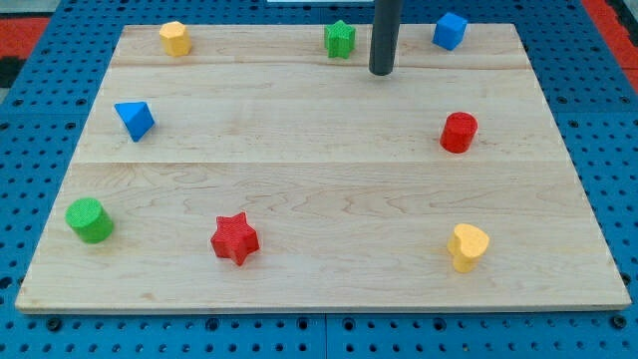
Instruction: Point your arm at the green star
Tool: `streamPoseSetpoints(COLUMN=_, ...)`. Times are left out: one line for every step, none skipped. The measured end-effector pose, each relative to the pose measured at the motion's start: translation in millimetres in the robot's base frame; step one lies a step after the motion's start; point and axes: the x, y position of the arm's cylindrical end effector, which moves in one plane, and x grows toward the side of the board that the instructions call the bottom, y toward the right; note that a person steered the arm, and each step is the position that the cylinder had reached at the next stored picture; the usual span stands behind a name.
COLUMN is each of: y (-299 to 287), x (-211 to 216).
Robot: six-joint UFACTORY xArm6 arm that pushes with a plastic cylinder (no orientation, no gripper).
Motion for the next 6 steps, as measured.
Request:
streamPoseSetpoints(y=0.3, x=-35.2)
streamPoseSetpoints(y=6.1, x=-77.3)
streamPoseSetpoints(y=-8.9, x=-83.5)
streamPoseSetpoints(y=-19.2, x=-53.6)
streamPoseSetpoints(y=-71.1, x=-52.8)
streamPoseSetpoints(y=-48.9, x=-80.5)
